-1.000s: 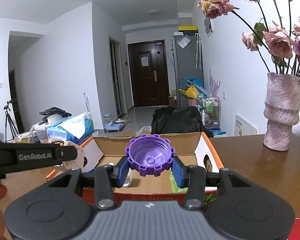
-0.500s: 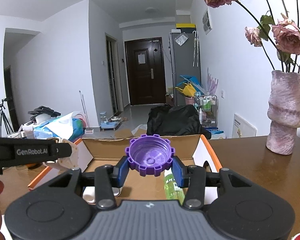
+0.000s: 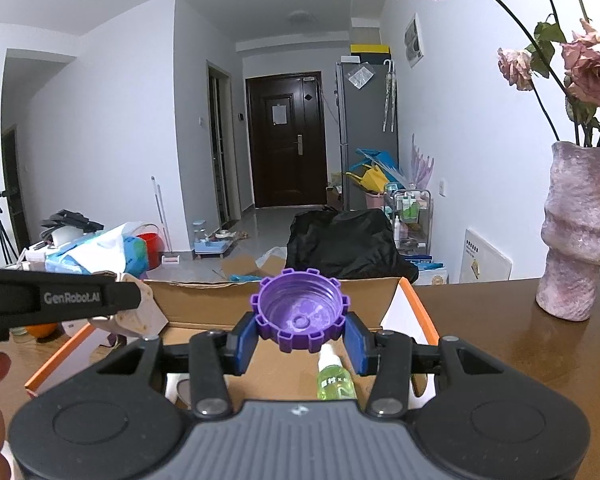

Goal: Organize rigid objects
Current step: 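Carry the charger plug with the left tool while the right tool carries the purple cap to the box, then lower the charger plug and purple cap into the box and open both tools, then withdraw both tools from the box toward the white plastic box on the table, then close the left tool on the white plastic box and lift it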

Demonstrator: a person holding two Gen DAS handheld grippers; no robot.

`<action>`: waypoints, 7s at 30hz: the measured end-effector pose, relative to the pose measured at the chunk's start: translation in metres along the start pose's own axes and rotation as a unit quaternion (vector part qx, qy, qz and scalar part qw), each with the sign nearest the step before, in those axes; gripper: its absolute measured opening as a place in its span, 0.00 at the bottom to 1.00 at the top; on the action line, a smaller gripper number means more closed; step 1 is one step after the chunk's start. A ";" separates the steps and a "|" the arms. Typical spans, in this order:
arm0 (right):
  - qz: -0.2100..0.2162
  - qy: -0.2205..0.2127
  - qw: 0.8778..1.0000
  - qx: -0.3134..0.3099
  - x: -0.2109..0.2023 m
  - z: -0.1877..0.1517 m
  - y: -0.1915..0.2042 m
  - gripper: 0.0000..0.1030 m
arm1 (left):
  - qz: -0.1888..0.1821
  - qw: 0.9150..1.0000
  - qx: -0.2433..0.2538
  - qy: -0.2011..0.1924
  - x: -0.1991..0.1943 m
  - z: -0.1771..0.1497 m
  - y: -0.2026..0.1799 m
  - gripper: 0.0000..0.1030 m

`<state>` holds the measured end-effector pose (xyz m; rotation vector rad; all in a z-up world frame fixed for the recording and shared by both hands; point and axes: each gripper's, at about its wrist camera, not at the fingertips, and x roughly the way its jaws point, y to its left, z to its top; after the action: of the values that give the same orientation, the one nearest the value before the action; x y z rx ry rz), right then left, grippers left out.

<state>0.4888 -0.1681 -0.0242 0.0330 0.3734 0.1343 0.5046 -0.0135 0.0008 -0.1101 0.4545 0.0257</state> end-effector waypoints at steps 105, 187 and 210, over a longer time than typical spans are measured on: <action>-0.046 0.030 0.998 -0.013 -0.094 -0.044 0.001 1.00 | 0.034 0.999 0.028 -0.007 -0.118 -0.053 0.039 1.00; -0.117 0.069 0.990 0.031 -0.154 -0.119 -0.020 1.00 | -0.032 0.988 0.102 0.114 -0.066 -0.113 0.128 1.00; -0.113 0.077 0.990 0.047 -0.149 -0.119 -0.024 1.00 | -0.004 0.991 0.109 0.083 -0.080 -0.113 0.117 0.80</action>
<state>0.3106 -0.2111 -0.0821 0.0745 0.5340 -0.1051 0.3775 0.0905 -0.0763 0.1013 0.6206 -0.0403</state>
